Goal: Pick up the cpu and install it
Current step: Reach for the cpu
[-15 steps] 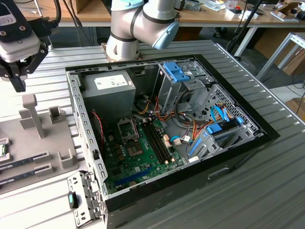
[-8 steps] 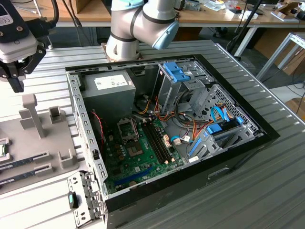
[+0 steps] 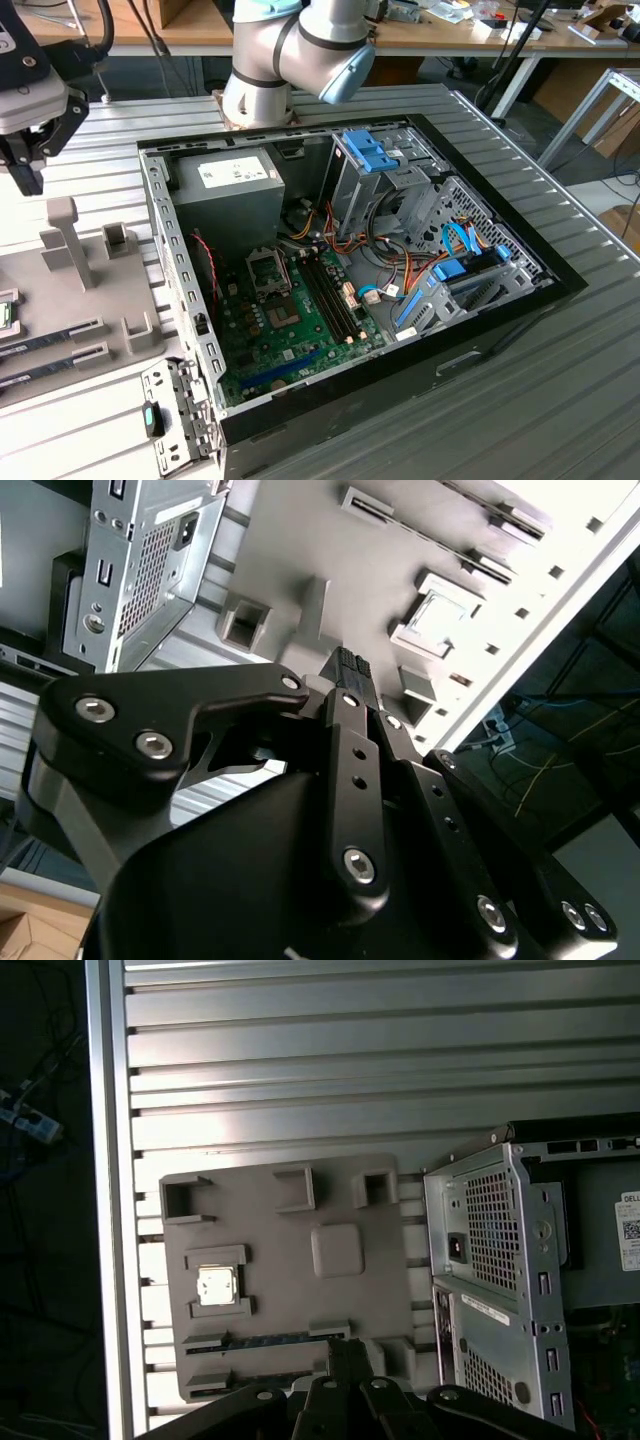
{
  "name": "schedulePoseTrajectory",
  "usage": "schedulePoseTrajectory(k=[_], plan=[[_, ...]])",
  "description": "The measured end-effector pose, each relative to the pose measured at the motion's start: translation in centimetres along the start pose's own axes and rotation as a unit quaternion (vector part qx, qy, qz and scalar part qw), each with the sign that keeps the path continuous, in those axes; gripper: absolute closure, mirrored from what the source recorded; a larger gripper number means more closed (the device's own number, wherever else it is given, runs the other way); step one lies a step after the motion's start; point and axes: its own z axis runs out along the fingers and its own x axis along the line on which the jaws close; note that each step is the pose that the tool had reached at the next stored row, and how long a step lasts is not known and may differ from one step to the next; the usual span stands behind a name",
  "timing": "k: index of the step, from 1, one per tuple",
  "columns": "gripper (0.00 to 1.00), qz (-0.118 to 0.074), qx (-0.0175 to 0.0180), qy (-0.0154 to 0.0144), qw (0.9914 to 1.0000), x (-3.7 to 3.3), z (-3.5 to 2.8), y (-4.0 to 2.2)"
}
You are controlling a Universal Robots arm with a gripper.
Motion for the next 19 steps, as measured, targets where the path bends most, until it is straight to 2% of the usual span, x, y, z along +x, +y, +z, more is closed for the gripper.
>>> schedulePoseTrajectory(k=[19], plan=[[0.89, 0.0, 0.0, 0.0, 1.0, 1.1, 0.08, -0.09]])
